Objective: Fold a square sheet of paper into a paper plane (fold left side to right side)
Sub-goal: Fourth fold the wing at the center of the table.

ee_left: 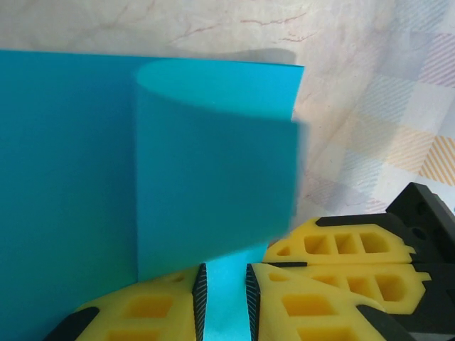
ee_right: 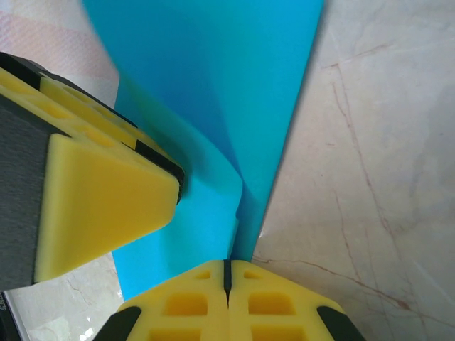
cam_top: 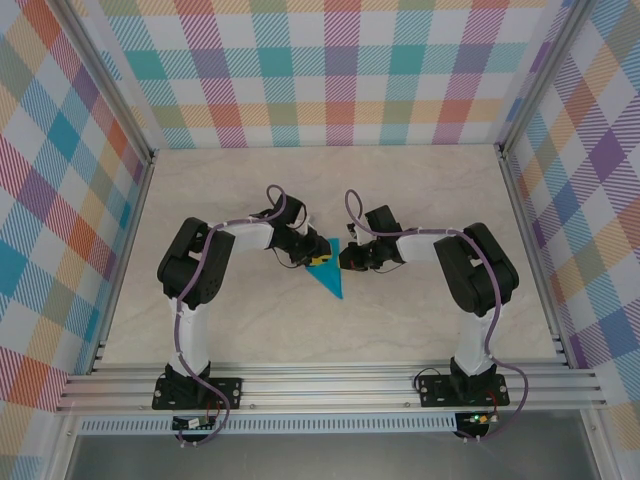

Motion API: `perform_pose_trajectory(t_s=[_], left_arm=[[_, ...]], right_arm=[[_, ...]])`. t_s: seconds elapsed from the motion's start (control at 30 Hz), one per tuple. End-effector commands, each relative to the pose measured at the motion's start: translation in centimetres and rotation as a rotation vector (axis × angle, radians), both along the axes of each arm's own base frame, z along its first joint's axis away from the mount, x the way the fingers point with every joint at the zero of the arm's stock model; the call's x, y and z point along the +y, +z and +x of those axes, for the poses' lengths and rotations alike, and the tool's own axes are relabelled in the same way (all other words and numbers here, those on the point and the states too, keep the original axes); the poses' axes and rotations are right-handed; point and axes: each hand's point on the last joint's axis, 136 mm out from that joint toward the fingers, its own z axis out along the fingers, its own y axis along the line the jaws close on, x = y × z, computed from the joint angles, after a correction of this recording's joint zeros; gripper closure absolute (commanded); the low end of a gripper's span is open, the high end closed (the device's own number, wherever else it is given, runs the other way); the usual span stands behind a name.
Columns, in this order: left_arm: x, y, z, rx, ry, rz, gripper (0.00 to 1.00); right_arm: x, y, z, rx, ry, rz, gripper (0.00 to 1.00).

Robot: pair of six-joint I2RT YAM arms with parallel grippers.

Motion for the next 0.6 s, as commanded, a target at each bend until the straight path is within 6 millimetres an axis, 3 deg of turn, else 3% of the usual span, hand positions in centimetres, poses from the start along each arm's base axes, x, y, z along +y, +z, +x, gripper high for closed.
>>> perform_pose_trajectory(t_s=[0.0, 0.2, 0.4, 0.57], left_arm=[[0.4, -2.4, -1.6, 0.055, -0.014, 0.047, 0.76], [0.7, -2.9, -1.8, 0.062, -0.007, 0.066, 0.76], [1.1, -3.5, -2.2, 0.071, 0.013, 0.073, 0.77], [1.1, -3.4, -2.2, 0.070, 0.013, 0.071, 0.77]], right_arm=[[-0.8, -0.7, -1.1, 0.036, -0.002, -0.033, 1.00], [-0.3, 0.3, -0.8, 0.025, 0.005, 0.000, 0.97], [-0.4, 3.7, -0.3, -0.024, 0.014, 0.005, 0.86], [-0.7, 6.1, -1.2, -0.050, 0.038, 0.015, 0.79]])
